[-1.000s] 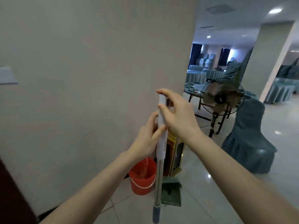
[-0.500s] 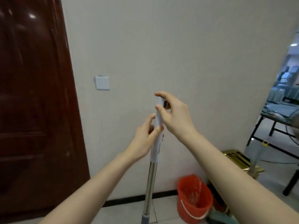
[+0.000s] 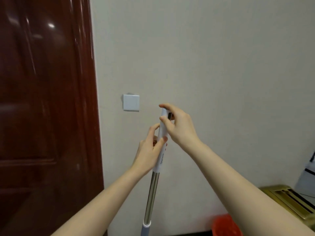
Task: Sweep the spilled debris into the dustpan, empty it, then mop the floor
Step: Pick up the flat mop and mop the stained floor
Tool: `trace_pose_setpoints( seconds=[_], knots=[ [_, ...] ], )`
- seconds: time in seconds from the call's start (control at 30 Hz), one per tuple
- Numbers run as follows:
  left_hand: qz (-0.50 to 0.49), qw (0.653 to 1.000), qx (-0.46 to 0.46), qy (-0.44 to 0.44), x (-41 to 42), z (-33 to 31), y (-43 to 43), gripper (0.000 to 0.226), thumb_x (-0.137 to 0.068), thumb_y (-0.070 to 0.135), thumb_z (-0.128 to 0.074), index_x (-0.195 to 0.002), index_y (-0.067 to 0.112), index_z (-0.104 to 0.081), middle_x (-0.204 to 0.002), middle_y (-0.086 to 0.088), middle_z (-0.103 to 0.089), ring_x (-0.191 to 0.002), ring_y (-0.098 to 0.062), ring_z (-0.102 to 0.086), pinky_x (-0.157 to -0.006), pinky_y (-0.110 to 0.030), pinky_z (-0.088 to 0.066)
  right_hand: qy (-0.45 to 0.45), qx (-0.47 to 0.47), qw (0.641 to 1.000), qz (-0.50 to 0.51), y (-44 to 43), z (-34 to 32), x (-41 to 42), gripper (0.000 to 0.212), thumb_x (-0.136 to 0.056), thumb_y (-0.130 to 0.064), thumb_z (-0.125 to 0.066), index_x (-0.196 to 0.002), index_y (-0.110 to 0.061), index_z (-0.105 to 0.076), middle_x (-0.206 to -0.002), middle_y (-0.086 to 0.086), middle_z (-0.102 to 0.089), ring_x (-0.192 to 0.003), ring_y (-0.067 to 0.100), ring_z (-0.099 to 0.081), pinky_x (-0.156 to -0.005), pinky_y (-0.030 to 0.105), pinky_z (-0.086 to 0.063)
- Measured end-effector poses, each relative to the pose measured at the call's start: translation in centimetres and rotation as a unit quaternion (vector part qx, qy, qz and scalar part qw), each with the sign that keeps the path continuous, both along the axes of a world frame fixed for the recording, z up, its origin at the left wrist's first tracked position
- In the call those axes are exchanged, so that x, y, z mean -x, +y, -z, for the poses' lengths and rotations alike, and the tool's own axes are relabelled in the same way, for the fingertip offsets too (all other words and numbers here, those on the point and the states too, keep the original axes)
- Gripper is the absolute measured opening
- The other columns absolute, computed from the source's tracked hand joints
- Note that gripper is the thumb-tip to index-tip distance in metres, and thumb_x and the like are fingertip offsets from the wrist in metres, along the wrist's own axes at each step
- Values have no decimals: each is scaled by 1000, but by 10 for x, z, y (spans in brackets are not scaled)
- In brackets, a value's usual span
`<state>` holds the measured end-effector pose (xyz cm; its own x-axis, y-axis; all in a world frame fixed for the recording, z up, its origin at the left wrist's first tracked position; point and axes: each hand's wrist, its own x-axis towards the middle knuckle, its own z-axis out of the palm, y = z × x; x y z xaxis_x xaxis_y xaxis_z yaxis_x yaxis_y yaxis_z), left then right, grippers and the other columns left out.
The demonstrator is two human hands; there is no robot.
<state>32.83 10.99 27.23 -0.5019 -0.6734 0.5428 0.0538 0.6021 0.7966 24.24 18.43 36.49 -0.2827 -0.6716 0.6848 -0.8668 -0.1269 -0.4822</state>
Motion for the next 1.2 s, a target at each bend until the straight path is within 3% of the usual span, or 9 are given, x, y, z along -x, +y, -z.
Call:
trace_pose_setpoints(
  seconds=[0.27,0.47,0.6,0.67,0.77,0.93,1.0,1.07,1.2],
  knots=[
    [-57,998,-18,9,57,2,-92,30,-96,45,-48,-120,58,-37,-77,7,-68,-77,-6,-68,-79,-39,-58,7,-20,999,-35,-111,2,61,36,-94,-13,-55,-131,-17,-58,-110,5,-67,-100,19,-59,-92,32,-46],
    [-126,991,-32,14,106,-11,-146,34,-95,45,-48,-107,72,-32,-84,4,-70,-81,-11,-70,-80,-42,-57,3,-37,994,-102,-180,-13,116,36,-95,-13,-53,-130,-19,-58,-102,-1,-65,-85,9,-53,-82,22,-44],
    [-156,987,-38,8,133,-6,-178,32,-93,50,-47,-116,66,-33,-82,-3,-70,-79,-18,-70,-78,-49,-56,0,-37,991,-131,-218,-13,144,36,-93,-10,-55,-128,-18,-59,-95,-6,-61,-76,5,-50,-80,18,-42],
    [-166,985,-47,6,147,1,-191,31,-94,47,-48,-118,61,-35,-79,-3,-69,-75,-17,-69,-76,-48,-56,-4,-44,988,-151,-237,-5,157,37,-92,-9,-58,-127,-17,-59,-104,-4,-64,-81,7,-53,-85,20,-44],
    [-187,980,-62,7,161,15,-205,29,-96,40,-49,-118,56,-37,-73,-2,-67,-68,-15,-66,-70,-42,-56,-31,-43,983,-175,-256,13,170,36,-91,-8,-60,-126,-15,-54,-118,-1,-62,-93,11,-55,-90,24,-44],
    [-181,981,-61,14,178,21,-224,38,-96,35,-53,-127,50,-35,-67,9,-60,-61,-3,-60,-57,-23,-47,-43,-7,990,-137,-272,30,185,37,-92,-11,-59,-127,-22,-52,-115,2,-54,-97,12,-55,-89,21,-42],
    [-169,985,-42,0,182,27,-228,50,-96,29,-55,-135,48,-30,-76,15,-61,-67,4,-60,-59,-13,-44,-37,-6,994,-105,-275,38,189,47,-92,-11,-60,-134,-26,-49,-112,1,-48,-96,13,-55,-90,24,-45],
    [-151,988,-30,-20,183,36,-233,63,-94,24,-58,-140,50,-24,-99,12,-65,-84,3,-62,-70,-12,-49,-30,-24,996,-76,-275,46,192,58,-92,-11,-59,-143,-31,-41,-110,0,-43,-93,14,-53,-89,25,-45],
    [-129,991,4,-47,180,48,-238,76,-92,19,-59,-143,56,-15,-132,-6,-57,-112,-18,-60,-94,-33,-52,-19,-58,998,-35,-276,51,195,68,-94,-15,-56,-149,-40,-25,-108,1,-42,-87,15,-51,-85,26,-44]
  ],
)
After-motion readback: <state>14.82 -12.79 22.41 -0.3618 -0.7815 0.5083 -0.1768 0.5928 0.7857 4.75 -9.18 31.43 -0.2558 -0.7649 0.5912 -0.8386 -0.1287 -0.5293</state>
